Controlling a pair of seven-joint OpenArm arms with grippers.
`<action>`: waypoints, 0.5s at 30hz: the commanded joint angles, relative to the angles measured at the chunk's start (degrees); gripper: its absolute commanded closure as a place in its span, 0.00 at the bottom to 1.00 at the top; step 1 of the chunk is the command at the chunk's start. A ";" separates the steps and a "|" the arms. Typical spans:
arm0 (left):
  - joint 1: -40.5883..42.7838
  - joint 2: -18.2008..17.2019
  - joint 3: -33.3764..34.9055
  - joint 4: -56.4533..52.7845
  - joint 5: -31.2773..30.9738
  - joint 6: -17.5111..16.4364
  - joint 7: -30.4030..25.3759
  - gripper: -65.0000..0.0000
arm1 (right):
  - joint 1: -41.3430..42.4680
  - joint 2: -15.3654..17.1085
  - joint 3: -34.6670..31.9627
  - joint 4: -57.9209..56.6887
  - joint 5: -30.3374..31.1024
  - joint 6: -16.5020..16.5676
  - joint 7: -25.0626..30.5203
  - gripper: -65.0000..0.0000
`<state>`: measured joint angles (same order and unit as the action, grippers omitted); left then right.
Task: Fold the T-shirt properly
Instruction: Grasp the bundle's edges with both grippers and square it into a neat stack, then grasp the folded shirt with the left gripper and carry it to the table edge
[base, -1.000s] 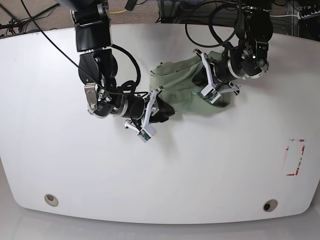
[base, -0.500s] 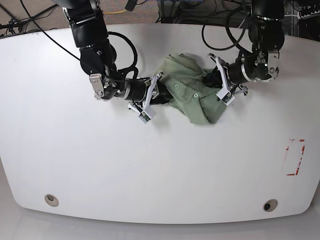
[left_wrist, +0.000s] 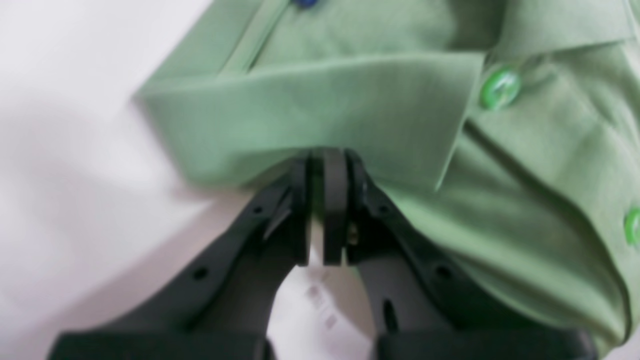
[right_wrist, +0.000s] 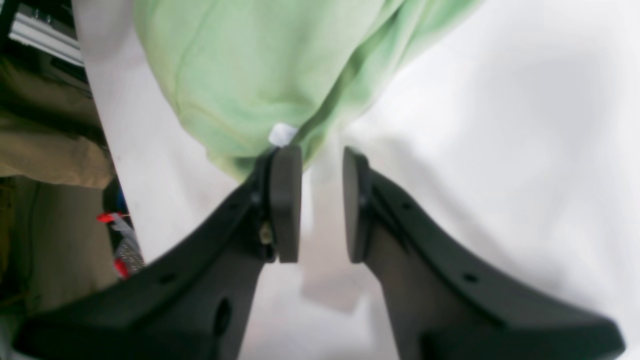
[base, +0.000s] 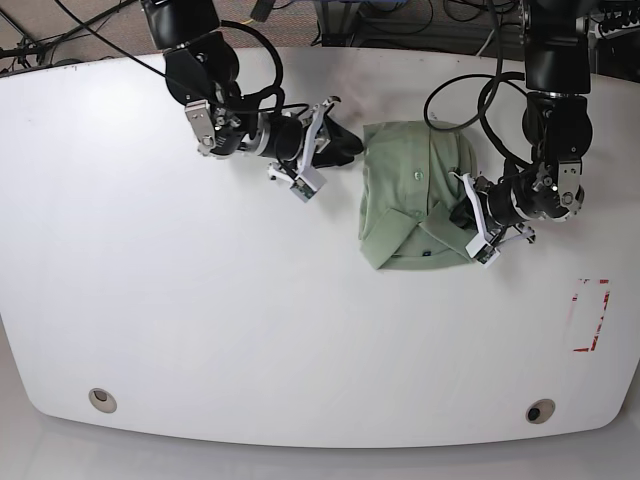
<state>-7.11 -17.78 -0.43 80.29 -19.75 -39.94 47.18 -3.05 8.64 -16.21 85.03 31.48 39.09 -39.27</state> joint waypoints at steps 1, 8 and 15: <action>-0.58 -0.55 -0.41 6.43 -1.04 -0.06 -0.98 0.97 | 0.63 -2.36 -0.63 1.08 1.53 0.91 1.42 0.79; 4.70 0.86 -4.98 18.48 -0.69 -0.06 -0.98 0.91 | 1.33 -3.24 -3.44 3.10 1.97 0.91 1.42 0.80; 11.11 7.71 -4.80 24.98 -0.69 10.36 -1.24 0.50 | 0.98 1.60 0.69 9.60 2.05 0.91 -1.04 0.80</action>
<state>4.29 -11.84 -5.93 104.31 -20.05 -34.72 46.98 -2.61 9.21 -16.51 93.30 32.88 39.42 -40.60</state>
